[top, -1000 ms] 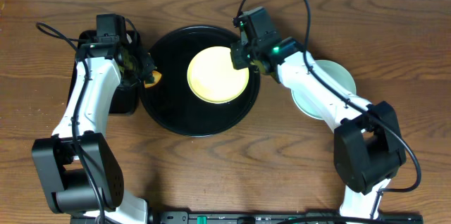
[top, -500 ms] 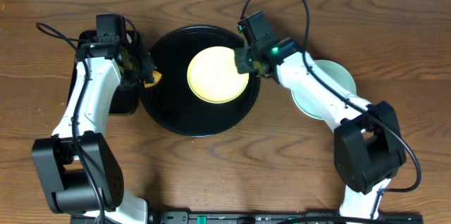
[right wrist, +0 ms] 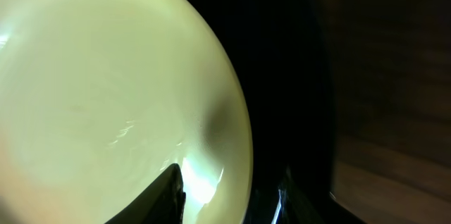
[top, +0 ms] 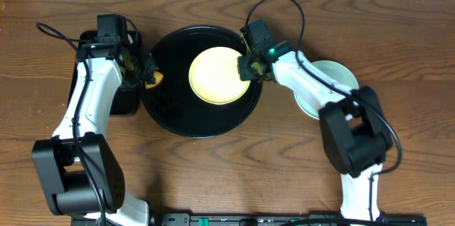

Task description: Clean dirty plates on tray and stack at the side

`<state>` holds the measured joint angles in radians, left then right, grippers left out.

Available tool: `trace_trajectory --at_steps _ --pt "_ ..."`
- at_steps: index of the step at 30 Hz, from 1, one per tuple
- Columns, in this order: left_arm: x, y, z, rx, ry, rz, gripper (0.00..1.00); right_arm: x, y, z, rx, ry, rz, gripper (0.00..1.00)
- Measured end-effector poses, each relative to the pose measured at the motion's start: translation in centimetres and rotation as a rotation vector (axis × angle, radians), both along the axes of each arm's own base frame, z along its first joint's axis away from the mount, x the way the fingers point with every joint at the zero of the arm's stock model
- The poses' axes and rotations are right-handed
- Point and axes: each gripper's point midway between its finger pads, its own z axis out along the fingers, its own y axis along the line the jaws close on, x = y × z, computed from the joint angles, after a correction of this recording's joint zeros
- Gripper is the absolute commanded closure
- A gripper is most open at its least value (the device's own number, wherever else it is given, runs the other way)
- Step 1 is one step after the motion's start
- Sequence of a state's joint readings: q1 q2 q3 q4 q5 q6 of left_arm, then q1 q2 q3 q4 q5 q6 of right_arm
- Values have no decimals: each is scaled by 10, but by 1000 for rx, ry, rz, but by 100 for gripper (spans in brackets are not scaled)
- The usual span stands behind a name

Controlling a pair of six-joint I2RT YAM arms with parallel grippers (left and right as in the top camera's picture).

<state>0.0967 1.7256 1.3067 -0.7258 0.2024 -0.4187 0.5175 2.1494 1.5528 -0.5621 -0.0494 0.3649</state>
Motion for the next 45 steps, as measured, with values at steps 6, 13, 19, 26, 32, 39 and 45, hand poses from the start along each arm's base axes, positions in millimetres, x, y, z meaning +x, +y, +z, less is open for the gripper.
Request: trace_trajectory --at_steps 6,13,19,26,32,39,45 --pt "0 0 0 0 0 0 92 1 8 -13 39 23 -12 76" --pt "0 0 0 0 1 0 92 -3 12 -16 94 79 -56 99" --pt "0 0 0 0 1 0 92 -4 16 -15 132 96 -55 99" --pt "0 0 0 0 1 0 92 -10 24 -13 170 118 -12 99" --pt "0 0 0 0 1 0 92 -11 27 -3 194 109 19 99" --pt "0 0 0 0 1 0 92 0 25 45 285 34 66 99" --pt "0 0 0 0 1 0 92 6 19 61 261 -33 98 99"
